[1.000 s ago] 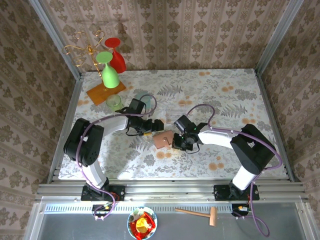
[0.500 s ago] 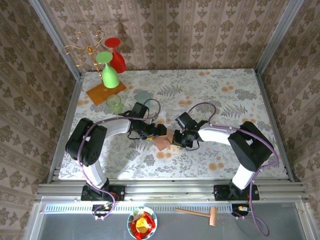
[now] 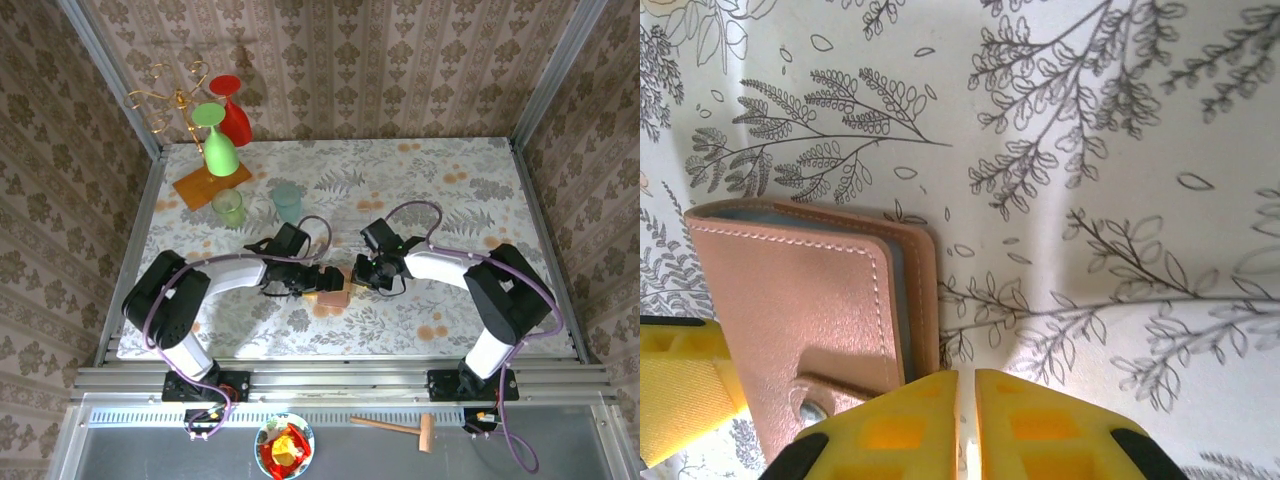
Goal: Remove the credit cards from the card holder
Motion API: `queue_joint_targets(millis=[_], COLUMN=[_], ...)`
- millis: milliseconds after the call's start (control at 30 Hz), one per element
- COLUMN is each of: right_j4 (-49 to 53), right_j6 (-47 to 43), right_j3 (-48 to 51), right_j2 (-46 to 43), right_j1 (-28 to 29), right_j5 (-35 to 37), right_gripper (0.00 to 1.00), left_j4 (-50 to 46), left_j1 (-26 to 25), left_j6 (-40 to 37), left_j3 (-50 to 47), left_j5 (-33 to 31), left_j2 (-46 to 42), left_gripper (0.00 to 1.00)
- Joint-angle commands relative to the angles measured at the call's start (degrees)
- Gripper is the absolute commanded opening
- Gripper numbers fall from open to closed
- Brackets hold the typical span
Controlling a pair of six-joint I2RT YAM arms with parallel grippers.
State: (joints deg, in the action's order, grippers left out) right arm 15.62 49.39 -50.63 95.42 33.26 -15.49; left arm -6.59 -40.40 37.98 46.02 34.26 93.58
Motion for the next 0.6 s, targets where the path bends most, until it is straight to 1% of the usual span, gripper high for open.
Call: queue_joint_targets(millis=[0,133,200,267,333,400,433,500,567], right_j4=[5.3,9.2,11.0,11.8,13.4,14.7,15.8,18.5,19.4], right_j6=[-2.2,-5.2,-7.3,-11.5,-18.3,-27.1,-32.2,-40.3,-47.0], right_j3=[-0.4,-3.0,-4.8,-6.4,-8.3,-9.7,-10.3,-11.2,-11.8], right_j2=[-2.6,-3.2,-2.9,-2.8,-2.7,-2.5,-2.3,-2.0,-1.7], right_j1=[-0.1,0.9,1.5,2.3,2.9,3.5,3.9,4.7,4.9], right_j5=[0.8,2.3,2.0,0.8,0.0,-1.8,-1.6,1.2,3.5], right_gripper=[0.17,0.21,0.25,0.31,0.36,0.37,0.37,0.37,0.37], left_j4=[1.9,2.9,2.9,2.9,4.0,6.8,8.8,12.5,15.6], left_j1=[1.4,3.8,5.0,6.1,7.4,8.5,9.0,10.2,11.5], left_j6=[3.7,5.0,5.5,6.2,7.0,8.6,9.9,12.2,14.4], left_j3=[-2.0,-3.1,-3.2,-3.1,-3.4,-4.3,-5.0,-6.4,-8.0], left_j5=[-2.5,-2.3,-1.9,-1.2,0.3,1.9,2.2,4.5,5.0], left_j2=[-3.4,-6.1,-6.7,-6.7,-6.7,-7.0,-7.1,-7.2,-7.4], left_gripper=[0.87,0.82,0.74,0.68,0.65,0.63,0.62,0.6,0.57])
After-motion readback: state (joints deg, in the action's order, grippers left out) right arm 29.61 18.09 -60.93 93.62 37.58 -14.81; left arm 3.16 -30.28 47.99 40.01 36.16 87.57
